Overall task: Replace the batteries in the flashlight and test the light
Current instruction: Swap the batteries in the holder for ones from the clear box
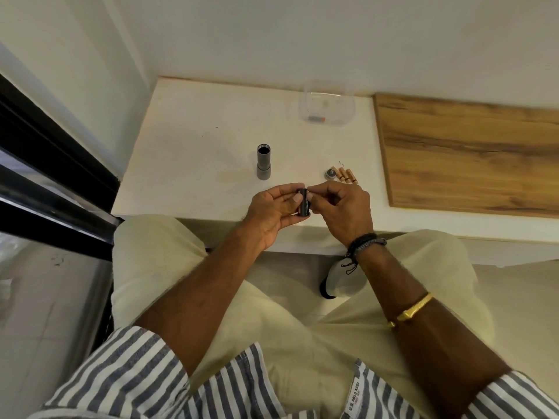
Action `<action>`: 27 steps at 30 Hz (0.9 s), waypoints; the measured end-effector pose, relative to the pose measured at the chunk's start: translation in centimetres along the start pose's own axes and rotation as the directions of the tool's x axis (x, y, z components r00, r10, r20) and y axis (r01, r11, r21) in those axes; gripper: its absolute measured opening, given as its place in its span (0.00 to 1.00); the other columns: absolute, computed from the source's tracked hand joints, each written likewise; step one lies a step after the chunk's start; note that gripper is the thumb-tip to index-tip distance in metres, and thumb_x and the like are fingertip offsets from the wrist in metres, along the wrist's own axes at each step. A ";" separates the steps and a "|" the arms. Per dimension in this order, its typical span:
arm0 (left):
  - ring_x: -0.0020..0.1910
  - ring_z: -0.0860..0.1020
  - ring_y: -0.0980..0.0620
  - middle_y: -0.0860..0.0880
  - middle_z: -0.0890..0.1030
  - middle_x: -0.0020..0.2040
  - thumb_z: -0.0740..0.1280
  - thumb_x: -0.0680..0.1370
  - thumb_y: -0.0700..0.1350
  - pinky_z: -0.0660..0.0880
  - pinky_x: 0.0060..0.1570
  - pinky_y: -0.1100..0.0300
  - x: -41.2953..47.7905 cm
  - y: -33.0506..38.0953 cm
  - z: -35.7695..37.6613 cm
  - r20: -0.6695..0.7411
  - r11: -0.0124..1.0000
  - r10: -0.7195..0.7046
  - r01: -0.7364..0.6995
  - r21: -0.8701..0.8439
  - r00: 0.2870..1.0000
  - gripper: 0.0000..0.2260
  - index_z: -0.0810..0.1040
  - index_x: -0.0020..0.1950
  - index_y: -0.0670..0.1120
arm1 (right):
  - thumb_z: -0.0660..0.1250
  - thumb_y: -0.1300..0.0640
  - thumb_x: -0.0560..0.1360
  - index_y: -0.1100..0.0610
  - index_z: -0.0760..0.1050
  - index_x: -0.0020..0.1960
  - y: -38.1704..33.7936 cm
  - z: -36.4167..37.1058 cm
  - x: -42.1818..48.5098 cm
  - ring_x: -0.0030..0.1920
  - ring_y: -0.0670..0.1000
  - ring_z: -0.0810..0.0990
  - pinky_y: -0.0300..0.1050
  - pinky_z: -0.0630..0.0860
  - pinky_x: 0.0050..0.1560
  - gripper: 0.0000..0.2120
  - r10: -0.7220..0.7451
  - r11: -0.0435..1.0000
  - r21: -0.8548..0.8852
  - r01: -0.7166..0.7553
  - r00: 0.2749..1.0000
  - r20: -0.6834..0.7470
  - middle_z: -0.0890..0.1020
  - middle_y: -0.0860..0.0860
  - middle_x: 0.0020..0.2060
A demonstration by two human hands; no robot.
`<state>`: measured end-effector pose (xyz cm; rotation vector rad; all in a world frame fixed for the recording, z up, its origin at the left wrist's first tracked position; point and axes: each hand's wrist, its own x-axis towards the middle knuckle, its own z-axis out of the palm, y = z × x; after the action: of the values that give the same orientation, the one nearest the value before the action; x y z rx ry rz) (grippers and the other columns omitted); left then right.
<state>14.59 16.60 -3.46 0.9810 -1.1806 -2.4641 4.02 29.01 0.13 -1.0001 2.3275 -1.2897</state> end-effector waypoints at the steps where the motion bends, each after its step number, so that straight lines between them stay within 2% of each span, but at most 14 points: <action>1: 0.52 0.85 0.43 0.43 0.86 0.52 0.68 0.78 0.34 0.82 0.45 0.50 0.0 0.0 0.0 -0.003 1.000 -0.001 0.001 -0.006 1.000 0.09 0.83 0.56 0.43 | 0.72 0.59 0.78 0.57 0.86 0.54 0.0 0.1 0.0 0.40 0.43 0.84 0.37 0.83 0.47 0.06 -0.006 1.000 -0.003 0.006 1.000 -0.002 0.85 0.46 0.40; 4: 0.52 0.85 0.42 0.42 0.86 0.52 0.68 0.78 0.34 0.82 0.46 0.50 0.0 -0.1 0.1 -0.013 0.999 -0.004 0.003 -0.033 1.000 0.09 0.82 0.56 0.42 | 0.72 0.60 0.78 0.58 0.85 0.56 0.1 0.5 -0.1 0.42 0.39 0.81 0.27 0.78 0.48 0.08 -0.033 0.999 -0.032 0.032 0.999 -0.020 0.86 0.48 0.44; 6: 0.53 0.85 0.42 0.42 0.86 0.53 0.69 0.78 0.34 0.82 0.46 0.49 0.0 0.0 0.1 -0.016 0.999 -0.008 0.007 -0.044 1.000 0.09 0.82 0.57 0.41 | 0.72 0.60 0.78 0.59 0.85 0.57 0.0 0.6 -0.2 0.42 0.41 0.80 0.24 0.75 0.48 0.09 -0.048 0.997 -0.065 0.046 0.998 -0.031 0.86 0.51 0.46; 8: 0.54 0.84 0.41 0.41 0.85 0.54 0.69 0.78 0.34 0.82 0.46 0.49 0.0 0.1 0.1 -0.016 0.999 -0.012 0.011 -0.046 1.000 0.10 0.82 0.58 0.41 | 0.73 0.61 0.77 0.59 0.85 0.57 -0.1 0.6 -0.2 0.43 0.44 0.82 0.29 0.77 0.50 0.09 -0.034 0.998 -0.054 0.032 0.999 -0.039 0.87 0.52 0.46; 10: 0.56 0.83 0.40 0.40 0.84 0.56 0.68 0.78 0.34 0.82 0.49 0.48 -0.1 0.3 0.2 -0.006 0.999 -0.022 0.022 -0.043 1.000 0.10 0.81 0.59 0.41 | 0.74 0.61 0.77 0.58 0.86 0.56 0.0 0.5 -0.1 0.40 0.41 0.82 0.36 0.82 0.49 0.08 0.010 1.000 -0.015 -0.011 0.999 -0.050 0.86 0.48 0.43; 13: 0.58 0.82 0.39 0.37 0.82 0.60 0.66 0.79 0.34 0.81 0.54 0.45 0.0 0.5 0.3 0.034 0.998 -0.047 0.049 -0.040 0.998 0.11 0.80 0.61 0.39 | 0.76 0.59 0.75 0.54 0.84 0.51 0.3 0.4 0.3 0.35 0.39 0.82 0.36 0.83 0.42 0.06 0.096 0.994 0.049 -0.094 0.995 -0.037 0.85 0.45 0.37; 17: 0.60 0.81 0.38 0.35 0.80 0.61 0.64 0.81 0.34 0.80 0.57 0.44 0.1 0.8 0.7 0.065 0.996 -0.076 0.079 -0.044 0.995 0.12 0.78 0.64 0.37 | 0.78 0.57 0.73 0.54 0.82 0.49 0.8 0.2 0.7 0.36 0.44 0.84 0.37 0.82 0.38 0.07 0.147 0.983 0.109 -0.145 0.989 -0.010 0.86 0.49 0.37; 19: 0.59 0.82 0.39 0.36 0.81 0.60 0.64 0.81 0.34 0.81 0.56 0.45 0.3 0.8 1.0 0.057 0.991 -0.093 0.098 -0.092 0.994 0.12 0.78 0.64 0.36 | 0.78 0.57 0.73 0.55 0.83 0.49 1.0 0.3 1.0 0.36 0.47 0.85 0.37 0.82 0.37 0.07 0.154 0.980 0.131 -0.149 0.988 -0.026 0.86 0.51 0.37; 22: 0.55 0.84 0.42 0.38 0.84 0.54 0.67 0.80 0.35 0.82 0.53 0.48 0.6 1.0 1.3 0.026 0.980 -0.097 0.101 -0.172 0.995 0.11 0.78 0.61 0.36 | 0.77 0.58 0.74 0.57 0.84 0.49 1.3 0.4 1.7 0.35 0.46 0.85 0.37 0.82 0.36 0.06 0.178 0.965 0.205 -0.161 0.982 -0.068 0.87 0.51 0.38; 27: 0.54 0.84 0.41 0.36 0.83 0.56 0.68 0.78 0.35 0.82 0.50 0.49 1.7 1.0 1.6 -0.086 0.972 -0.081 0.060 -0.228 0.993 0.12 0.78 0.62 0.36 | 0.76 0.60 0.74 0.58 0.84 0.50 1.8 0.1 4.3 0.36 0.49 0.85 0.42 0.82 0.36 0.05 0.236 0.926 0.323 -0.195 0.968 -0.091 0.87 0.53 0.38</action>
<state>12.22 16.10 -2.73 1.0760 -0.8278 -2.5061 0.23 26.63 -1.11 -0.5576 2.1543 -1.6039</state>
